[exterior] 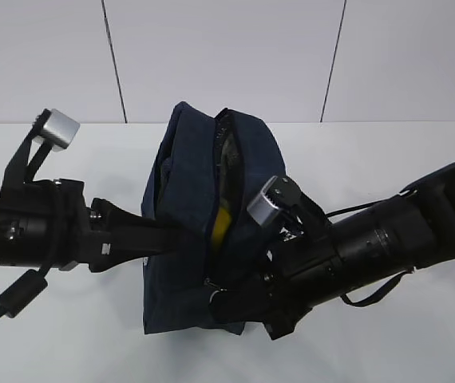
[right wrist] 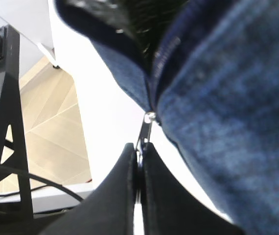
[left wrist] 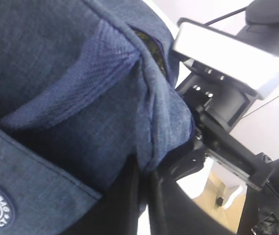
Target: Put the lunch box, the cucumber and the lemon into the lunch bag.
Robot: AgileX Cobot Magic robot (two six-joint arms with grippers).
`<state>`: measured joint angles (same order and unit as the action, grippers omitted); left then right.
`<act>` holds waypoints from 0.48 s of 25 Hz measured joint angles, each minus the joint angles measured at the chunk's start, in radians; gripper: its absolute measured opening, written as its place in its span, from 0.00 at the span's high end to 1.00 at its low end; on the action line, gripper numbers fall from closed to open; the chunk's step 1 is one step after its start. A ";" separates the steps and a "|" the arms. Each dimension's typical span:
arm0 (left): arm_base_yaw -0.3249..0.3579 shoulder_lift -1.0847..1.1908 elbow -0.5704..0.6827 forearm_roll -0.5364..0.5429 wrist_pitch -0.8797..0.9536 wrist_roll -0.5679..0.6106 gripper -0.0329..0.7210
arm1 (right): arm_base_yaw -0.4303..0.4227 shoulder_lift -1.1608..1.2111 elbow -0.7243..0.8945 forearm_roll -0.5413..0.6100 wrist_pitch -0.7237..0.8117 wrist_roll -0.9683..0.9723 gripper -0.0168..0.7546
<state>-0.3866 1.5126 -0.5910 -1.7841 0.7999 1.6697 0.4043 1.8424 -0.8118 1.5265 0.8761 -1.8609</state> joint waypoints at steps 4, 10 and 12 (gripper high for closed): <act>0.000 0.000 0.000 0.000 -0.008 0.000 0.96 | 0.000 -0.024 0.000 -0.018 0.000 0.005 0.97; 0.000 0.000 0.000 0.000 -0.012 0.000 0.96 | 0.000 -0.051 0.000 -0.062 -0.002 0.035 0.97; 0.000 0.000 0.000 0.000 -0.014 0.000 0.96 | 0.000 -0.051 0.000 -0.071 0.000 0.046 0.97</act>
<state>-0.3866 1.5126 -0.5910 -1.7841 0.7858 1.6697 0.4043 1.7913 -0.8118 1.4551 0.8761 -1.8153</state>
